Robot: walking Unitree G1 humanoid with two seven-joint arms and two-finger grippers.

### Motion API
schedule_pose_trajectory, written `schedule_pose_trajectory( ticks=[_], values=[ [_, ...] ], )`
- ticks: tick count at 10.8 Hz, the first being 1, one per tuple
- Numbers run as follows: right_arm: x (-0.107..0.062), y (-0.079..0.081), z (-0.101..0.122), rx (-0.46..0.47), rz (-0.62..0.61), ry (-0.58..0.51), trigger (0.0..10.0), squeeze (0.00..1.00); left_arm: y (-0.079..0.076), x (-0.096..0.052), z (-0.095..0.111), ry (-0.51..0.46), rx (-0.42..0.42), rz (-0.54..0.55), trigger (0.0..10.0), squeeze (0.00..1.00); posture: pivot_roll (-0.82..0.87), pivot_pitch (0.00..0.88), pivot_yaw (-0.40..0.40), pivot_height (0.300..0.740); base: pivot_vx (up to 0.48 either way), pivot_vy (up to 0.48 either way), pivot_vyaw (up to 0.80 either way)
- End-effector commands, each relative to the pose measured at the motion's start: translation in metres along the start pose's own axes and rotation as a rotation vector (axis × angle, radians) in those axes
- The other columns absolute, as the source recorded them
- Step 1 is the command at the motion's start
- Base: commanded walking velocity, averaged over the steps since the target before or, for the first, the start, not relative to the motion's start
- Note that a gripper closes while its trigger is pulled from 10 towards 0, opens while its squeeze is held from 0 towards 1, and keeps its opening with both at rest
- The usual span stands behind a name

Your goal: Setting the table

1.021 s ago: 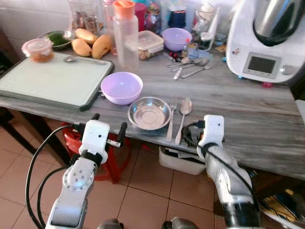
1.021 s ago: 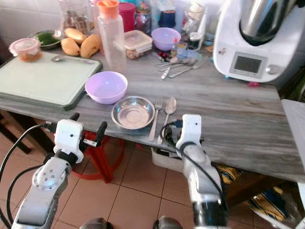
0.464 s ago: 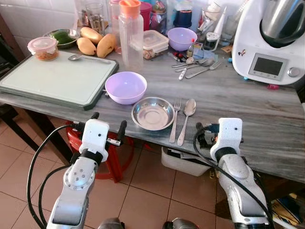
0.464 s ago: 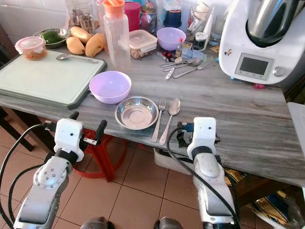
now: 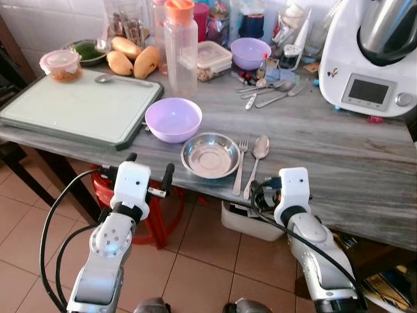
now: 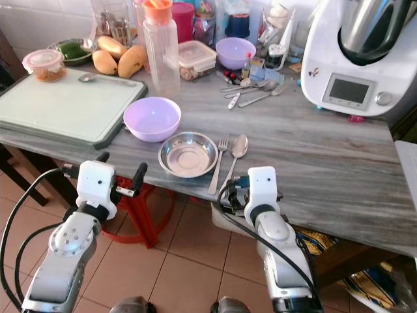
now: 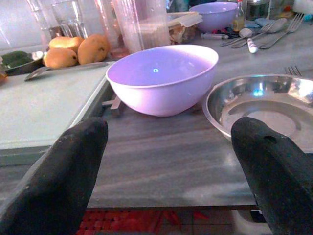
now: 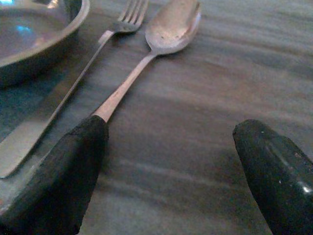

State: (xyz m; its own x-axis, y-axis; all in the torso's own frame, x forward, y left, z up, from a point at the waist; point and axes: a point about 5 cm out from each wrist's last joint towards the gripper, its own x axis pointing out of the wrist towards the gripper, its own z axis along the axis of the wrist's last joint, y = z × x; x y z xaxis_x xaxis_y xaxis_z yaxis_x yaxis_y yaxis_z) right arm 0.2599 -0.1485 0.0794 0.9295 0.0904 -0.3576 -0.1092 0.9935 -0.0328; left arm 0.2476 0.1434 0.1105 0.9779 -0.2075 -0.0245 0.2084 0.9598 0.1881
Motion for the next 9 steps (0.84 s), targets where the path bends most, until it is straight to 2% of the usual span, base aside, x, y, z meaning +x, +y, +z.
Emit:
schedule_pose_trajectory(
  ticks=[1,6,9],
  values=[
    [0.0032,0.0031,0.0051,-0.029,0.027,-0.022,10.0,0.00,0.0006,-0.0020,-0.0007,0.007,0.002,0.003,10.0,0.00,0.07,0.000,-0.017,0.740,0.000,0.000,0.00],
    [0.0080,0.0122,0.0036,-0.044,0.111,-0.002,10.0,0.00,-0.0003,-0.0026,-0.0007,0.009,0.005,-0.006,10.0,0.00,0.07,0.000,-0.016,0.740,0.000,0.000,0.00],
    [0.0080,0.0116,0.0010,-0.042,0.112,0.017,10.0,0.00,-0.0006,-0.0013,-0.0007,0.007,0.007,-0.008,10.0,0.00,0.07,0.000,-0.018,0.740,0.000,0.000,0.00]
  ],
)
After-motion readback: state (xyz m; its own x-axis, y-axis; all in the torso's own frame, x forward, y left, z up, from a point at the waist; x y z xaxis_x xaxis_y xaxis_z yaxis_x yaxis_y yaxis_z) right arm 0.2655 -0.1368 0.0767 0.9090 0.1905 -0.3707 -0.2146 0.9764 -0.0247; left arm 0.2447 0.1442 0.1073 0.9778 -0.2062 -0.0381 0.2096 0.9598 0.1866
